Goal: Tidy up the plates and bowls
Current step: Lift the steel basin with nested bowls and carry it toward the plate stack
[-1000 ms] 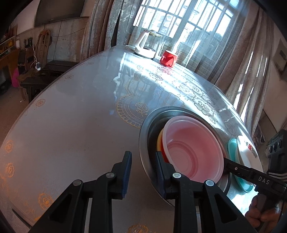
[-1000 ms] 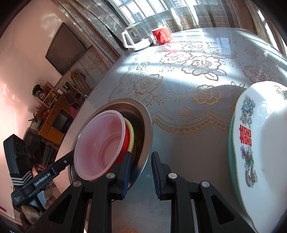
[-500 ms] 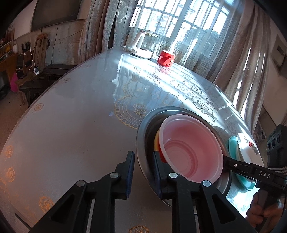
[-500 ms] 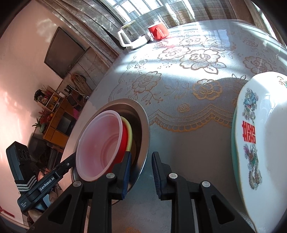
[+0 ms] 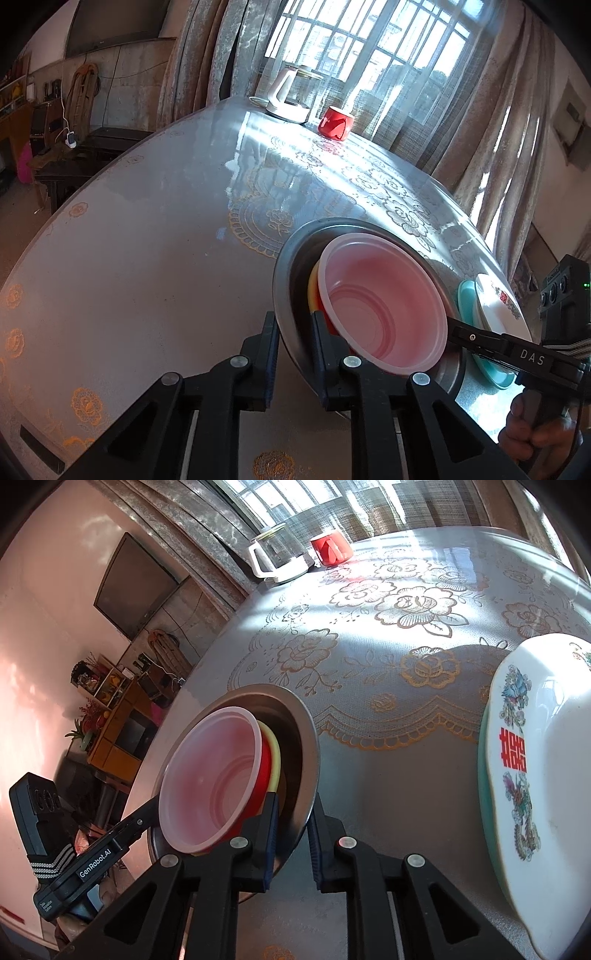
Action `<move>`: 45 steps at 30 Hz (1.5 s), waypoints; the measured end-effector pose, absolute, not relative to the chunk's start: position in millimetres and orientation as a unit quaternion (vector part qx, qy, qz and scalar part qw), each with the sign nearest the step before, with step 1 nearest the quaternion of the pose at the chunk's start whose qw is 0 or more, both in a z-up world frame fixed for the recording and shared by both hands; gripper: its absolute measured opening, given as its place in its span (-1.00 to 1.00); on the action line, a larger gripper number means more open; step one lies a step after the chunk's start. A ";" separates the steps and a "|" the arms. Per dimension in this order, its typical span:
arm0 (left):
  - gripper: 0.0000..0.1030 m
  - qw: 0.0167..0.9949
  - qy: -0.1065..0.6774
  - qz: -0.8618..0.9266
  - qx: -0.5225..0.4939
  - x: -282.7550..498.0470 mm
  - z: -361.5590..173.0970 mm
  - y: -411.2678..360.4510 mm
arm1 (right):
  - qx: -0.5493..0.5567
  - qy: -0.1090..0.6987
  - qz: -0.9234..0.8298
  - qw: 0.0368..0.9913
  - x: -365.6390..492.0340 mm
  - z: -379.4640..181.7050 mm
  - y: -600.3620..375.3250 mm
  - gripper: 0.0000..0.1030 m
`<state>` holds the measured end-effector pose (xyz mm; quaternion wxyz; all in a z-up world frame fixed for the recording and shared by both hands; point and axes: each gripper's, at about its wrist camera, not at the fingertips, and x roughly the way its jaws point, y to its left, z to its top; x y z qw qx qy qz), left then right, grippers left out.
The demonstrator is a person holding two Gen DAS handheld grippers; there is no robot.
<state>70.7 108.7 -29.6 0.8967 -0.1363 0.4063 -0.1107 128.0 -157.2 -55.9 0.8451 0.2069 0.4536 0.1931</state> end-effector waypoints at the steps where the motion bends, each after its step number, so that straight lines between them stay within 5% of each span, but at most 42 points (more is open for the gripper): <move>1: -0.66 0.896 0.407 -0.112 -0.137 69.3 -29.5 108.7 | 0.206 0.454 0.193 0.845 127.3 -55.8 -157.6 -0.68; 45: -0.59 0.912 0.370 -0.145 -0.104 40.6 8.4 68.9 | 0.209 0.402 0.193 0.870 96.3 -27.9 -189.3 -0.67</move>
